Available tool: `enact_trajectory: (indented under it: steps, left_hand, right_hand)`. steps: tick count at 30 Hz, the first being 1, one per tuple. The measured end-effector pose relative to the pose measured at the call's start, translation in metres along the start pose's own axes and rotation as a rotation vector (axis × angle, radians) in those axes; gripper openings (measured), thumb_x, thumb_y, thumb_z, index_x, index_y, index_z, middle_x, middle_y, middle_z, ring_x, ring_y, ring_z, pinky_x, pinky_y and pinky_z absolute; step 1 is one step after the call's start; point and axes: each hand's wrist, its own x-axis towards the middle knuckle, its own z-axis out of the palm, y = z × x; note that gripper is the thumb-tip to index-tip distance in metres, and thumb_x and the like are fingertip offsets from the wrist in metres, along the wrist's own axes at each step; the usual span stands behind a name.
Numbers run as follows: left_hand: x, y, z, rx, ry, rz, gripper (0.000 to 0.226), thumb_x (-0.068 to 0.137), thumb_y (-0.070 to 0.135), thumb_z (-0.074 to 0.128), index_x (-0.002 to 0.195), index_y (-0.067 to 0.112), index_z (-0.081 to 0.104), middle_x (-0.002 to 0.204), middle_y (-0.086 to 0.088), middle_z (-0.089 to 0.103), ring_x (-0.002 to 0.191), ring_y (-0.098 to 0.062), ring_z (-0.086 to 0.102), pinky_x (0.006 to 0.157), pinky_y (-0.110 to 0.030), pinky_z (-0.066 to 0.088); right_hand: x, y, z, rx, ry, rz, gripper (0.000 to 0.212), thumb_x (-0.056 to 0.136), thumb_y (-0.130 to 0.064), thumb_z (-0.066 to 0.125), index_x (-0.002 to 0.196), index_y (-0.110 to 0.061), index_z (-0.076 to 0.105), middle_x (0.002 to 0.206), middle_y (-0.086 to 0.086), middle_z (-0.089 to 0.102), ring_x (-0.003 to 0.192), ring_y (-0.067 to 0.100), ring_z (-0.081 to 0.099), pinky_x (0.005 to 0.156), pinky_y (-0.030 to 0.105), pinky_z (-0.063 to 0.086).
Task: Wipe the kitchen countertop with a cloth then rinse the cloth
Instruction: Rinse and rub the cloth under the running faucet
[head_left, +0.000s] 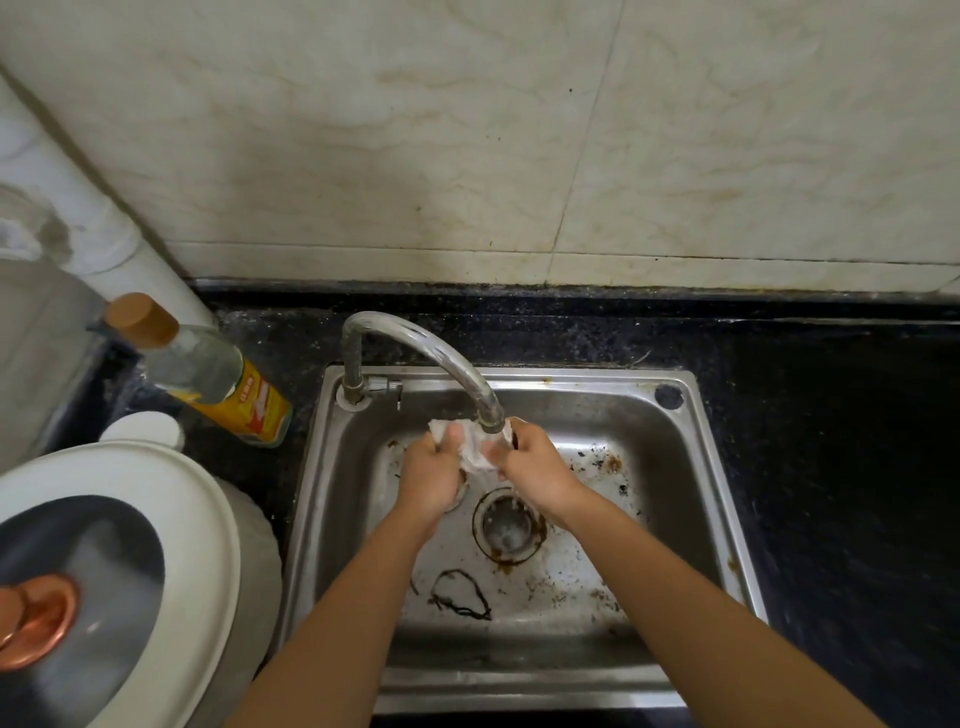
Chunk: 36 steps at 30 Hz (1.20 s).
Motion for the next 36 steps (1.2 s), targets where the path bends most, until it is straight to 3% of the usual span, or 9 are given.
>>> enact_trajectory:
  steps: [5,7,10,12,16,20,26,33,36]
  left_hand:
    - [-0.001,0.003,0.007,0.09,0.045,0.071,0.048,0.099,0.042,0.038,0.085,0.005,0.066,0.08,-0.012,0.069,0.076,-0.023,0.063,0.072,-0.036,0.047]
    - [-0.001,0.003,0.01,0.074,0.056,0.059,0.058,0.097,0.047,0.039,0.081,-0.002,0.065,0.07,-0.015,0.065,0.063,-0.021,0.058,0.061,-0.033,0.043]
    - [-0.002,0.004,0.01,0.001,0.018,-0.016,0.057,0.094,0.054,0.039,0.074,0.005,0.061,0.049,0.003,0.047,0.046,-0.011,0.041,0.051,-0.025,0.033]
    - [-0.002,0.003,0.008,-0.042,-0.001,-0.058,0.048,0.096,0.05,0.041,0.072,0.012,0.06,0.045,0.01,0.045,0.045,-0.008,0.04,0.049,-0.025,0.032]
    - [-0.003,-0.004,-0.002,-0.197,-0.021,-0.116,0.031,0.098,0.031,0.049,0.087,0.006,0.063,0.065,-0.005,0.059,0.051,-0.012,0.051,0.046,-0.023,0.047]
    - [-0.002,-0.011,-0.017,-0.31,-0.016,-0.174,0.017,0.096,0.015,0.053,0.09,0.003,0.064,0.086,-0.015,0.067,0.075,-0.022,0.066,0.059,-0.025,0.058]
    - [0.003,-0.011,-0.029,-0.265,-0.081,-0.18,0.018,0.087,0.001,0.063,0.105,0.002,0.066,0.099,-0.017,0.07,0.092,-0.029,0.068,0.084,-0.041,0.056]
    - [-0.008,0.005,-0.003,0.003,-0.053,0.087,0.031,0.092,0.028,0.058,0.069,0.008,0.066,0.051,-0.003,0.057,0.044,-0.011,0.05,0.044,-0.021,0.041]
    - [-0.005,0.006,0.012,0.071,0.004,0.076,0.043,0.093,0.036,0.054,0.057,0.012,0.054,0.046,0.002,0.049,0.044,-0.012,0.044,0.05,-0.025,0.035]
  right_hand:
    - [-0.002,-0.002,-0.001,0.143,-0.09,0.102,0.018,0.101,-0.01,0.044,0.102,-0.01,0.062,0.076,-0.008,0.061,0.056,-0.01,0.055,0.053,0.006,0.038]
    - [-0.001,-0.002,0.0,0.067,-0.096,0.124,0.023,0.103,-0.012,0.04,0.098,-0.012,0.063,0.067,-0.009,0.057,0.045,-0.01,0.051,0.046,0.007,0.036]
    - [0.003,-0.001,0.005,-0.038,-0.011,0.103,0.027,0.103,-0.022,0.04,0.104,-0.012,0.065,0.08,0.0,0.067,0.068,0.007,0.064,0.06,0.018,0.048]
    - [0.007,-0.002,0.007,-0.133,0.065,0.096,0.037,0.102,-0.033,0.04,0.082,-0.011,0.061,0.068,0.001,0.061,0.059,0.015,0.055,0.056,0.025,0.044]
    - [0.013,-0.008,0.005,-0.198,0.073,0.134,0.055,0.102,-0.045,0.03,0.06,-0.013,0.047,0.055,0.002,0.045,0.048,0.014,0.041,0.051,0.026,0.035]
    - [0.014,-0.007,0.0,-0.114,-0.102,0.23,0.035,0.104,-0.032,0.038,0.084,-0.01,0.056,0.061,0.001,0.049,0.048,0.012,0.045,0.041,0.021,0.035]
    - [0.01,-0.001,-0.008,0.092,-0.199,0.164,0.017,0.097,-0.007,0.053,0.088,-0.017,0.064,0.093,0.008,0.066,0.082,0.021,0.063,0.067,0.028,0.053]
    - [0.002,-0.002,-0.009,-0.053,-0.091,0.134,0.03,0.103,-0.035,0.036,0.093,-0.022,0.06,0.064,-0.005,0.051,0.054,0.005,0.045,0.053,0.02,0.037]
    - [0.001,-0.001,-0.013,-0.092,0.03,0.148,0.049,0.101,-0.049,0.032,0.091,-0.016,0.066,0.044,-0.012,0.045,0.039,-0.001,0.04,0.048,0.018,0.031]
